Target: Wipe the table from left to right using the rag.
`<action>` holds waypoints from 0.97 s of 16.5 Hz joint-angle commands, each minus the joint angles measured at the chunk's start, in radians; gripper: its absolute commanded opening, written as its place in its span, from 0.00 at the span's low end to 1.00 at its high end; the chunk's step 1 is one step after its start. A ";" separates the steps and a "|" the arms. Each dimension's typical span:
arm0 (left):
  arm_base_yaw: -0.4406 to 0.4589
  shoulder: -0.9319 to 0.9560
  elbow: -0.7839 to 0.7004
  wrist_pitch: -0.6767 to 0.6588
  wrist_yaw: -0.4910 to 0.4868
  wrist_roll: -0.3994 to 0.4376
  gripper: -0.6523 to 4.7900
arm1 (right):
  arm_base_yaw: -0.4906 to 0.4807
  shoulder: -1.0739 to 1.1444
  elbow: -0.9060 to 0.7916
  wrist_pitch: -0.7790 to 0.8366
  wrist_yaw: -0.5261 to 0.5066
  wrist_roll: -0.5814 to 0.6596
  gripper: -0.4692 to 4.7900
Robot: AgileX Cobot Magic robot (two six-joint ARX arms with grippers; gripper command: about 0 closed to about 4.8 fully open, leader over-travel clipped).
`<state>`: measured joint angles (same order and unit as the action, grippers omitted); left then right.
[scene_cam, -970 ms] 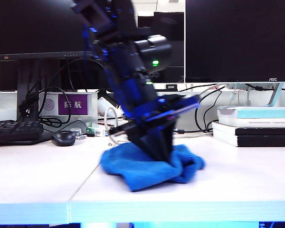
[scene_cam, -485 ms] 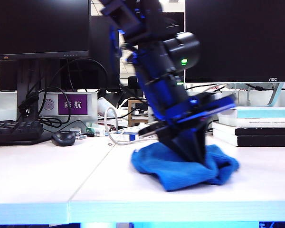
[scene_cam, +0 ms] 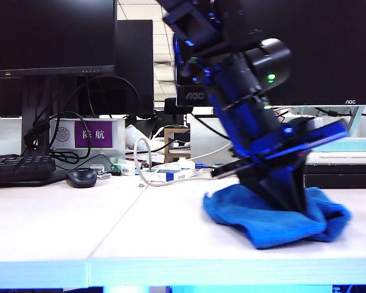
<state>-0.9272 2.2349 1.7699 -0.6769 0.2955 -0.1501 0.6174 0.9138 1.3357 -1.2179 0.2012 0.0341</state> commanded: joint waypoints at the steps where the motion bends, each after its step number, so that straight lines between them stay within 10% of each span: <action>1: -0.018 0.020 0.002 -0.006 0.001 0.000 0.11 | 0.000 -0.006 0.005 -0.012 0.063 0.052 0.09; 16: -0.065 0.105 0.111 0.071 0.027 -0.053 0.11 | 0.000 -0.004 0.004 0.048 0.063 0.052 0.09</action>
<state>-0.9810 2.3173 1.8626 -0.5854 0.3309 -0.2031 0.6174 0.9119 1.3357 -1.1847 0.2611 0.0826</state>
